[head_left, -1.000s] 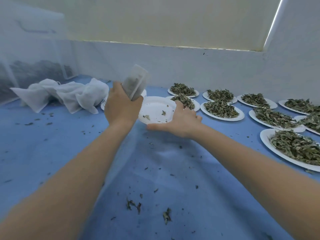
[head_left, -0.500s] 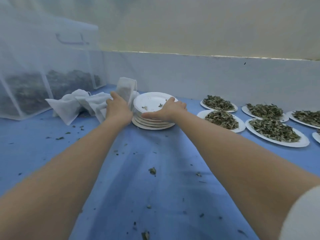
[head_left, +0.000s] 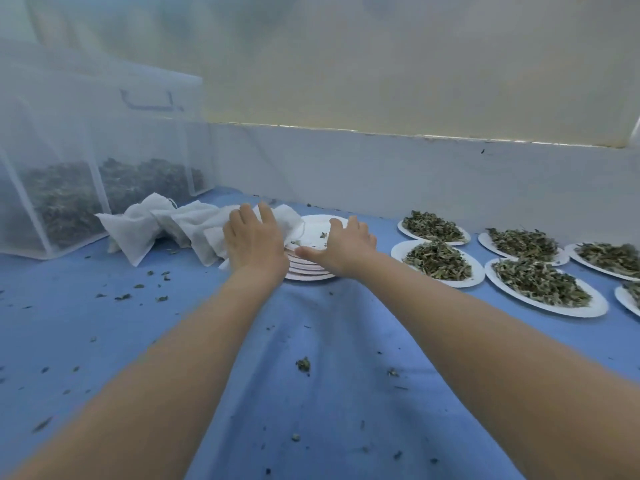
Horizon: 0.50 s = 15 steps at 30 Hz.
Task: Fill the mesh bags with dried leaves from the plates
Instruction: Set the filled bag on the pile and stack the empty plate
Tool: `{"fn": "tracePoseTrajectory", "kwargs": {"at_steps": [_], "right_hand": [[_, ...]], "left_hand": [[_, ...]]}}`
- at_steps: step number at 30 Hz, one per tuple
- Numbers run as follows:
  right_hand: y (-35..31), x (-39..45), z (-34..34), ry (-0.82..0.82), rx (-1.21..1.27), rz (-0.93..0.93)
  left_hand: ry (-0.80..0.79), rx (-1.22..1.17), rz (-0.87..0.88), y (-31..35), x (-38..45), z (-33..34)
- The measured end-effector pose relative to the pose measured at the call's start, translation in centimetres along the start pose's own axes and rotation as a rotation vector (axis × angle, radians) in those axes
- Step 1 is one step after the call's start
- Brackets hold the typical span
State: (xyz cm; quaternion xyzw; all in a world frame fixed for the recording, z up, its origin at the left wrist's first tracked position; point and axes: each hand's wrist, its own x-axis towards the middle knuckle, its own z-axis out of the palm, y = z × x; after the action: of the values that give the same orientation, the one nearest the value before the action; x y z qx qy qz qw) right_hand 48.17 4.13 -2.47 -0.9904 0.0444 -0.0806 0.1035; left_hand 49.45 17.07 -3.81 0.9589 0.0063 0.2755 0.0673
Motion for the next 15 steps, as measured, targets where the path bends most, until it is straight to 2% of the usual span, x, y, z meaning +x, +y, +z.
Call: {"fn": "tracePoseTrajectory", "kwargs": {"at_steps": [4,8,11,15], "right_hand": [[0.5,-5.3,-3.4,0.022,0.009,-0.101],[2.0,-12.6,-6.7,0.049,-0.04,-0.206],[3.9,-18.5,-9.0,0.055,-0.065,-0.22],[7.4,-26.7,-11.3,0.107,-0.093,-0.183]], "left_hand": [[-0.024,-0.084,0.067,2.4,-4.1,-3.7],[-0.067,-0.203,0.22,5.4,-9.6,-8.5],[-0.079,-0.278,0.332,7.5,-14.0,-12.2],[-0.168,-0.445,0.388,10.9,-20.7,-16.9]]}}
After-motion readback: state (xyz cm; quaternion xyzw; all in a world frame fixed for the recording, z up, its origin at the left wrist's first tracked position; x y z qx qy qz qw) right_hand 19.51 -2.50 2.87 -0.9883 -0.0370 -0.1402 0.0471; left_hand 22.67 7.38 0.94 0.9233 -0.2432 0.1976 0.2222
